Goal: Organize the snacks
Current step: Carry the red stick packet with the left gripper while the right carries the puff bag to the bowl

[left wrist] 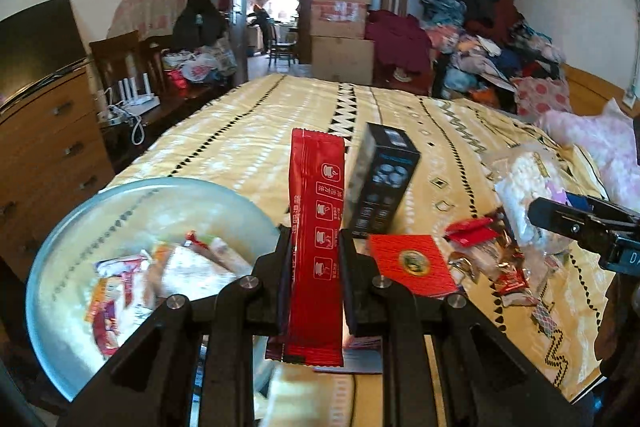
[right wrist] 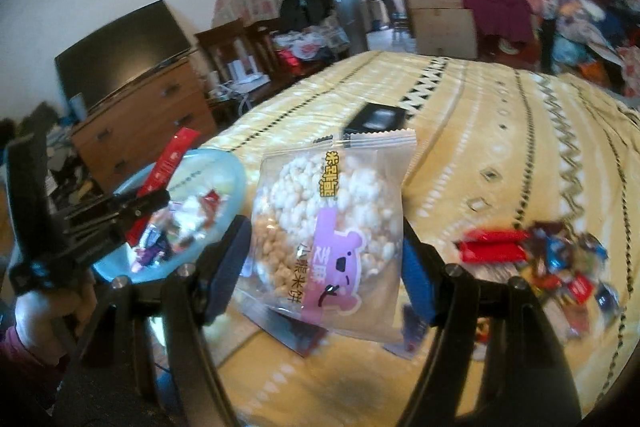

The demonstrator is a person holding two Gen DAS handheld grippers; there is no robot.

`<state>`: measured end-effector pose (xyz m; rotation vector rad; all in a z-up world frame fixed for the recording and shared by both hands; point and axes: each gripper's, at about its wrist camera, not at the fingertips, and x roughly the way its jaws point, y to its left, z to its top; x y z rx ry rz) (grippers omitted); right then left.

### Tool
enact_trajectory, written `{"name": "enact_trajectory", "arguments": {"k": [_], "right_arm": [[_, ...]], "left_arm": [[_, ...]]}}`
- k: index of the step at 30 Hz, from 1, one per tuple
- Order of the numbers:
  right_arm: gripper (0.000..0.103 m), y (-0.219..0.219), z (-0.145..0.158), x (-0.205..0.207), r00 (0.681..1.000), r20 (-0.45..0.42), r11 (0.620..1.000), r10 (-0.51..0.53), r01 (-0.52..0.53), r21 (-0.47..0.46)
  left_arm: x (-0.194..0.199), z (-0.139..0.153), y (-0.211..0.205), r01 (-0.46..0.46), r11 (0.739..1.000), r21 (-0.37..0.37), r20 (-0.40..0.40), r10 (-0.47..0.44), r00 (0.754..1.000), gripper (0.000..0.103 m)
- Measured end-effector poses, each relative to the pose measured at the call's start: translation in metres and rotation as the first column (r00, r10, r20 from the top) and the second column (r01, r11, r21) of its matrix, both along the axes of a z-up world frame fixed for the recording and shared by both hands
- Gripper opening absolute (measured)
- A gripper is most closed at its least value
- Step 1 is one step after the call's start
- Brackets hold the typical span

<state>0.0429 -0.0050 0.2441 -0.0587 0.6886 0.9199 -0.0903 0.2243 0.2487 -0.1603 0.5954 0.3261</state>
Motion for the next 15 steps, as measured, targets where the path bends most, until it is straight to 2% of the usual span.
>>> {"name": "enact_trajectory", "arguments": {"k": [9,15], "right_arm": [[0.071,0.085,0.020,-0.016,0.987,-0.004,0.987,0.161,-0.161,0.005],[0.071,0.146,0.020,-0.023,0.965,-0.051,0.966,0.258,-0.258,0.002]], "left_arm": [[-0.025,0.008,0.055,-0.097,0.995,-0.015,0.007,0.098,0.995,0.021],[-0.051,0.002,0.109,-0.213,0.976,-0.034,-0.016,0.213,0.977,0.021]]}}
